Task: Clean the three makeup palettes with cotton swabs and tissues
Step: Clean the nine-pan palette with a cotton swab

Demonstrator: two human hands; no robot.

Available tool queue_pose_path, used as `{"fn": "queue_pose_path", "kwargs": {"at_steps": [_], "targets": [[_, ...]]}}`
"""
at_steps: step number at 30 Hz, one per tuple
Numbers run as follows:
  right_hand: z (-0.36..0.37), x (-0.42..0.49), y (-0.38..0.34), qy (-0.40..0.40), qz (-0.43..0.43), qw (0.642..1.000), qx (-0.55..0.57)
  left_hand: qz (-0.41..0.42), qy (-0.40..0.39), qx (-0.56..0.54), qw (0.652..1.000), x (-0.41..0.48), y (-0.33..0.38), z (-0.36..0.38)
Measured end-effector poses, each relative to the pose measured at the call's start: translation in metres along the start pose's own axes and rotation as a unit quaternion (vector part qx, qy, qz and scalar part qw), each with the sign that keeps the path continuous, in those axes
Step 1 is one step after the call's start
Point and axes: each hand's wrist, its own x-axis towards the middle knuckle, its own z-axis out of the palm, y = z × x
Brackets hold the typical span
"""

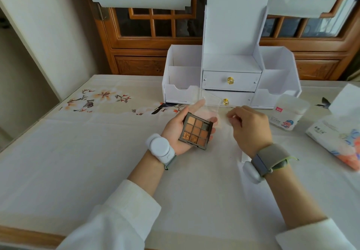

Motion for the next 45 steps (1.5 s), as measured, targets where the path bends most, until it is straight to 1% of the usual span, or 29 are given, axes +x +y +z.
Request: {"fn": "queue_pose_path", "kwargs": {"at_steps": [3,6,9,11,12,14,18,20,22,24,26,31,33,36,40,43,45], "targets": [[-0.004,0.002,0.001,0.044,0.043,0.998,-0.014,-0.012,-0.009,0.011,1.0,0.0,-0.002,0.001],[-0.004,0.001,-0.003,0.049,0.05,0.997,-0.012,-0.012,-0.002,0.02,1.0,0.0,-0.001,0.001],[-0.002,-0.001,-0.002,-0.006,0.008,1.0,0.002,0.002,0.008,0.014,1.0,0.0,0.002,-0.001],[0.0,-0.001,-0.002,-0.048,-0.007,0.999,0.004,0.013,0.016,0.011,1.0,0.001,0.003,-0.003],[0.0,-0.001,-0.002,-0.054,-0.008,0.999,0.001,0.014,0.019,0.01,1.0,0.001,0.003,-0.003],[0.001,-0.001,-0.003,-0.033,0.009,0.999,-0.003,0.01,0.018,0.014,1.0,0.001,0.002,-0.003],[-0.004,0.0,0.001,0.013,0.074,0.997,-0.016,-0.023,0.013,0.016,1.0,0.001,-0.002,0.0],[-0.006,0.0,0.001,-0.012,0.069,0.997,-0.014,-0.023,0.023,0.019,0.999,0.001,-0.002,0.0],[-0.006,-0.001,-0.003,-0.079,0.051,0.996,-0.006,-0.019,0.036,0.015,0.999,-0.002,0.0,-0.001],[-0.006,-0.002,-0.006,-0.127,0.032,0.991,0.003,-0.017,0.057,0.012,0.998,-0.003,0.002,-0.003],[-0.007,-0.002,-0.009,-0.133,0.038,0.99,0.011,-0.02,0.069,0.012,0.997,-0.007,0.006,-0.004],[-0.009,-0.003,-0.005,-0.142,0.143,0.979,0.009,-0.036,0.112,0.007,0.993,-0.02,0.015,-0.003],[-0.007,-0.003,0.0,-0.161,0.188,0.969,-0.015,-0.051,0.132,0.034,0.989,-0.025,0.016,-0.004],[-0.003,-0.002,0.0,-0.178,0.245,0.953,-0.018,-0.064,0.171,0.066,0.981,-0.04,0.017,-0.007],[-0.006,0.001,-0.003,-0.155,0.314,0.936,-0.031,-0.077,0.224,0.118,0.964,-0.052,0.018,-0.013],[-0.01,0.001,-0.006,-0.161,0.346,0.922,-0.064,-0.084,0.266,0.178,0.944,-0.055,0.016,-0.015],[-0.012,-0.001,-0.01,-0.176,0.349,0.917,-0.084,-0.103,0.267,0.202,0.937,-0.057,0.014,-0.016]]}}
